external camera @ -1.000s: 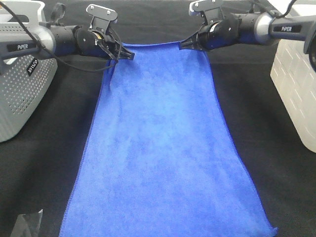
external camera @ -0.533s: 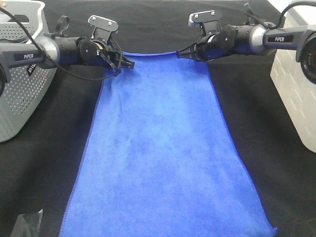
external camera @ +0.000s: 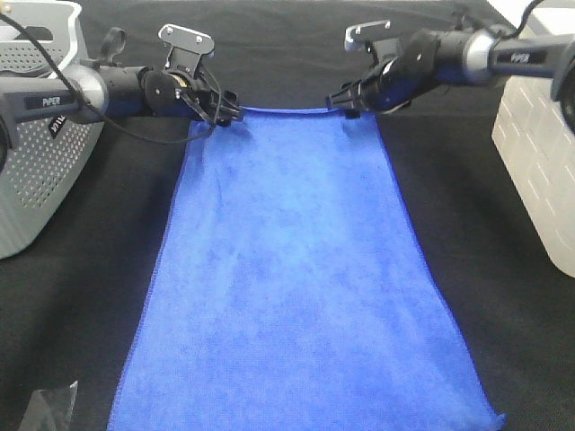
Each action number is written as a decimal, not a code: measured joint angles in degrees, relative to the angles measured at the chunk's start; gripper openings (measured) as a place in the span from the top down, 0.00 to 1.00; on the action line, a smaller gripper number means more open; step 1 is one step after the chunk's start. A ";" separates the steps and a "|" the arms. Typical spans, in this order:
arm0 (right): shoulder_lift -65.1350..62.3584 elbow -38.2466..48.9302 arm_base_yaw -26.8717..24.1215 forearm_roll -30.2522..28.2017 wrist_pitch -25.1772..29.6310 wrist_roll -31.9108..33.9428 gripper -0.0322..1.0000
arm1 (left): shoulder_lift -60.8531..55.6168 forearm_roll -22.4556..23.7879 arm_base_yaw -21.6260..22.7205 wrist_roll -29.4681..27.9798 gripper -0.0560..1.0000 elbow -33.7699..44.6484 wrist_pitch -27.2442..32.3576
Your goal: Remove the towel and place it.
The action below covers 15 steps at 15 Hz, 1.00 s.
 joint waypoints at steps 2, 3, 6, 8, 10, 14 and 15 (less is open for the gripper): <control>-4.35 0.00 -0.17 -0.52 3.67 0.00 0.32 | -3.21 0.17 0.00 0.00 0.20 0.00 4.93; -6.93 0.00 -0.17 -0.52 6.65 0.00 0.32 | -5.33 0.34 0.00 0.00 0.20 0.00 8.65; -13.06 0.00 -0.11 -0.46 19.65 0.00 0.32 | -12.95 0.80 0.00 0.00 0.20 -0.11 25.10; -17.02 0.00 -0.11 -0.46 31.46 0.06 0.32 | -17.99 0.86 0.00 -0.97 0.20 -0.17 37.41; -22.63 0.00 -0.11 -0.57 46.81 1.55 0.32 | -23.78 2.01 0.00 -4.35 0.20 -0.17 51.62; -30.54 0.00 -0.11 -2.98 55.35 4.87 0.32 | -29.79 8.94 0.86 -12.20 0.20 -0.29 63.66; -32.09 0.00 -0.23 -4.58 55.63 6.30 0.32 | -29.97 10.31 2.35 -14.27 0.20 -0.29 65.78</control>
